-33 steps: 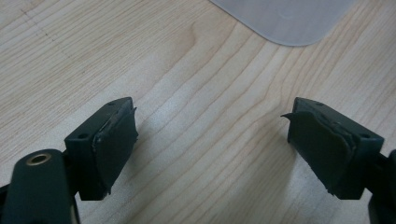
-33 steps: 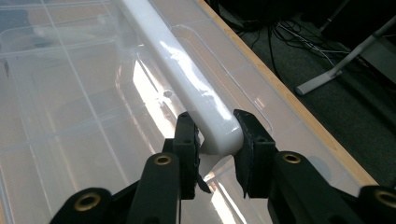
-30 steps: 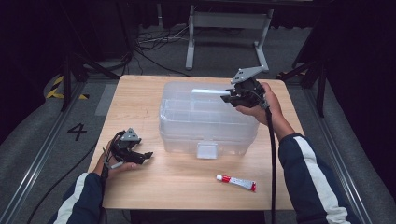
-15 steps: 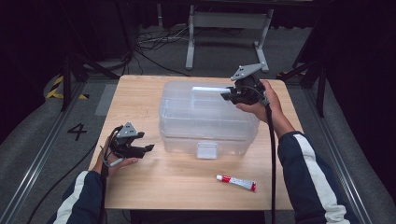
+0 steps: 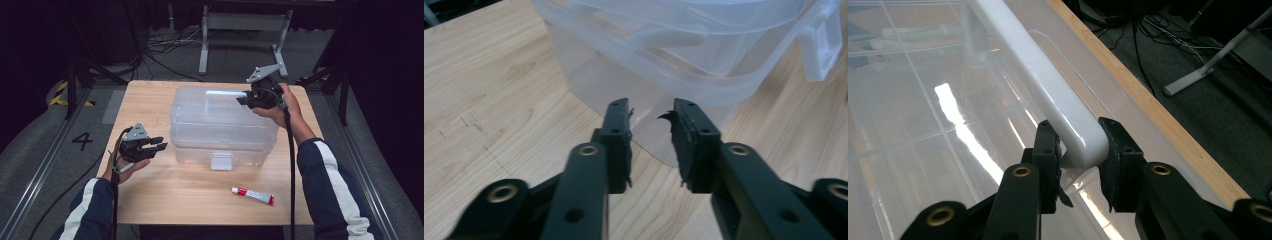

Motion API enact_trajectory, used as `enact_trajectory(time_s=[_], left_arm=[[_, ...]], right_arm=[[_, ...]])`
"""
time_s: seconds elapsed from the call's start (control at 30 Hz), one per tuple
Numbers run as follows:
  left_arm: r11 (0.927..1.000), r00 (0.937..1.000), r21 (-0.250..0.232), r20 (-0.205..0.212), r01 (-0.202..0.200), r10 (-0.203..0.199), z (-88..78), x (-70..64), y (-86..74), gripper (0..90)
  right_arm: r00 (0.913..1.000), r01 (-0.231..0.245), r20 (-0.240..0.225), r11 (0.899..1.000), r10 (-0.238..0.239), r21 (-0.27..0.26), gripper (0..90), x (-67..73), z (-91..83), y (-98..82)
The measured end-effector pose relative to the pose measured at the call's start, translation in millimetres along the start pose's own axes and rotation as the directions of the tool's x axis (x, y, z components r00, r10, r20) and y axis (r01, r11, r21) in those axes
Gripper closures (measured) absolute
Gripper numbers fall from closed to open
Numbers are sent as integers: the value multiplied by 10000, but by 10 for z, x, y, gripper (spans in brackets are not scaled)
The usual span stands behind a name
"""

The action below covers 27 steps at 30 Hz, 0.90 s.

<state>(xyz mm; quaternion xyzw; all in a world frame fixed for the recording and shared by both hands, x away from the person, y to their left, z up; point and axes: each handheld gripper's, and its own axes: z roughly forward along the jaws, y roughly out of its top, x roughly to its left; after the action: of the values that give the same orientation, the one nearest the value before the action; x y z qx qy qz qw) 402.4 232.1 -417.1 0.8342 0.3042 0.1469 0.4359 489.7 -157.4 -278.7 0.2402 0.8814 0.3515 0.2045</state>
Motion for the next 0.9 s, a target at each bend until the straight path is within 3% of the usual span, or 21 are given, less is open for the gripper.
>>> enact_trajectory(time_s=[0.2,0.5,0.77,0.9], left_arm=[[9998,9999,-101,72,-154,155,27,-43,61,786],[9962,9993,-805,119,-331,341,8,-101,200,889],[9948,9995,-1001,226,-188,211,15,-96,216,894],[9948,9993,-974,204,-299,320,28,-102,226,894]], right_arm=[[9999,-92,-59,10000,92,-37,717,-25,3,10],[9999,-100,-40,10000,100,3,715,-47,6,32],[9999,-145,-16,9999,145,15,713,-54,5,41],[9999,-113,19,9999,113,-7,711,-60,9,47]])
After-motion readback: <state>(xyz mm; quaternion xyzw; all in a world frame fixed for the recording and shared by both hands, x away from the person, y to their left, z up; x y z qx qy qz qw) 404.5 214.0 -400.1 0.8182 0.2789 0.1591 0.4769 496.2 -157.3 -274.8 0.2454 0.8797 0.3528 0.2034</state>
